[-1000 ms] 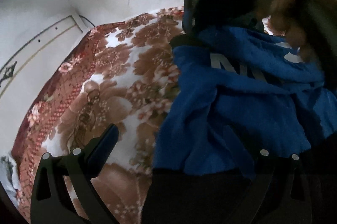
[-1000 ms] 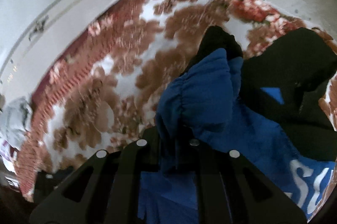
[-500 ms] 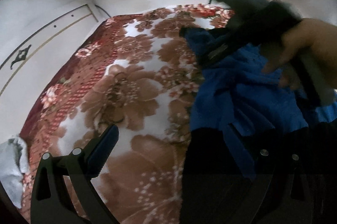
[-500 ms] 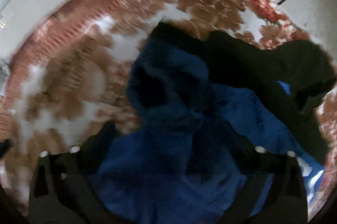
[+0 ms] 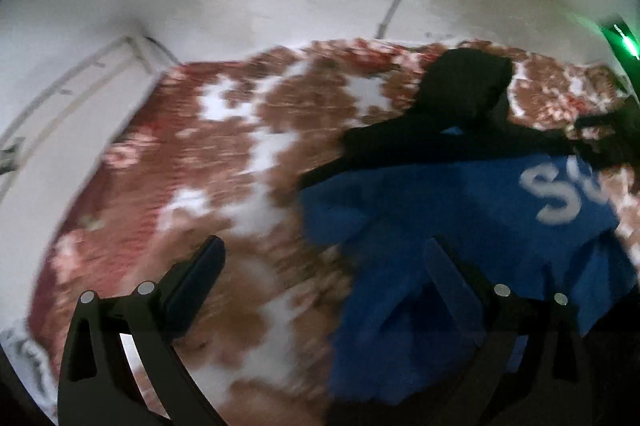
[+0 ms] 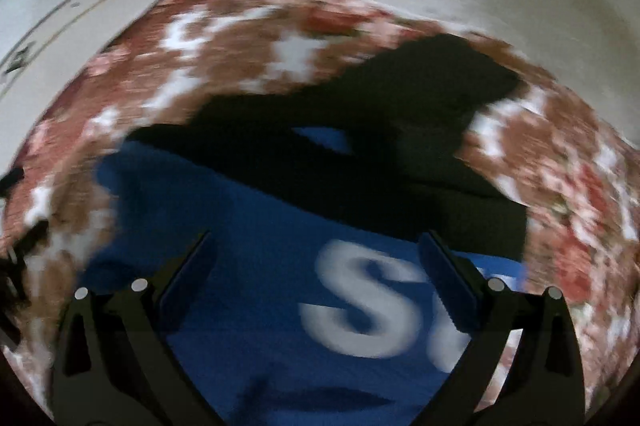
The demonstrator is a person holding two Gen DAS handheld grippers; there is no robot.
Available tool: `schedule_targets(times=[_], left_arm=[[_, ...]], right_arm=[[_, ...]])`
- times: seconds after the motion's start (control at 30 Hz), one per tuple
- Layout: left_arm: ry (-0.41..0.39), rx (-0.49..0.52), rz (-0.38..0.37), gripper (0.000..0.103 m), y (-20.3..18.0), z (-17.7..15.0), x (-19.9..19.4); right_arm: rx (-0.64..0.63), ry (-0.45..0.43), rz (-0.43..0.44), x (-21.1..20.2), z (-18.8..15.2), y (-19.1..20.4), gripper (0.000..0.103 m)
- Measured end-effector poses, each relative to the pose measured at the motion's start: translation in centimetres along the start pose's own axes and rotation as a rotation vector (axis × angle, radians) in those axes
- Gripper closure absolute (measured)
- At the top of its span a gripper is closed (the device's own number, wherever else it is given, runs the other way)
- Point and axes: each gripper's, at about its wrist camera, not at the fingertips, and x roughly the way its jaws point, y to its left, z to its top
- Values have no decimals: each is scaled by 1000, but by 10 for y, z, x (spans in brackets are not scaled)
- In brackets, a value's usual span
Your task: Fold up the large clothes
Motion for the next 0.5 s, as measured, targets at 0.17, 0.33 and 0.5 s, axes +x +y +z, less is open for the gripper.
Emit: schedule_targets(times=[0.17, 0.33, 0.5], left_arm=[[73, 17, -123, 5, -43, 30, 60], [249, 86, -138, 5, -73, 10, 123], [230, 196, -143, 5, -81, -13, 139]], right_arm=[[91, 30, -130, 21, -33, -74, 5], [179, 112, -182, 61, -71, -126, 5], [251, 101, -87, 75, -102, -155, 5]])
